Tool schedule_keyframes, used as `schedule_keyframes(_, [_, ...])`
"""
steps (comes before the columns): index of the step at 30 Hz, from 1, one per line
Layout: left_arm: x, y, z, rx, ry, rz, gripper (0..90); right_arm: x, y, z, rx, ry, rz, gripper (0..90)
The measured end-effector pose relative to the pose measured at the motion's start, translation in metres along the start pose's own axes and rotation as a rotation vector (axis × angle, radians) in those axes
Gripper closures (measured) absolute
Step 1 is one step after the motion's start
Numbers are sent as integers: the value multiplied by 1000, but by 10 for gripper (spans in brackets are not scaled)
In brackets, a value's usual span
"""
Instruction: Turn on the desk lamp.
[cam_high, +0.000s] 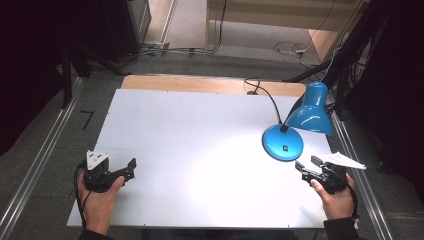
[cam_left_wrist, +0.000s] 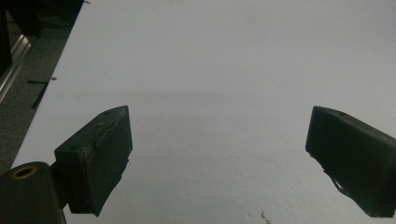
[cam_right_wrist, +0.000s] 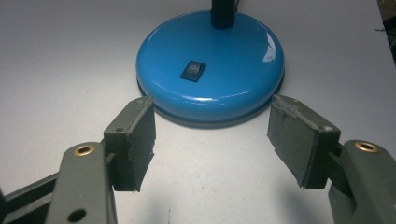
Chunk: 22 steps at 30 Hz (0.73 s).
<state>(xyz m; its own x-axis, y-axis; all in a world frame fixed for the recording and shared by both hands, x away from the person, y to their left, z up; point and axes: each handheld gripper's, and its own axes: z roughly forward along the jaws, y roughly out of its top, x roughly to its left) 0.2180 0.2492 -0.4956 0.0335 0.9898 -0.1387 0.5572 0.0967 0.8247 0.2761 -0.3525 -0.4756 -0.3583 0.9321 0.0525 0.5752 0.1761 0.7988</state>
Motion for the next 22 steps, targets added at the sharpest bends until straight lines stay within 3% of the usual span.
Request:
schedule_keyframes(14, [0,0,0,0,0,-1,75,-3,-3,-7,-5,-14,-2,309])
schedule_keyframes(22, [1,0,0,-1,4,-1,75,-15,-11,-12,10,-44,13,309])
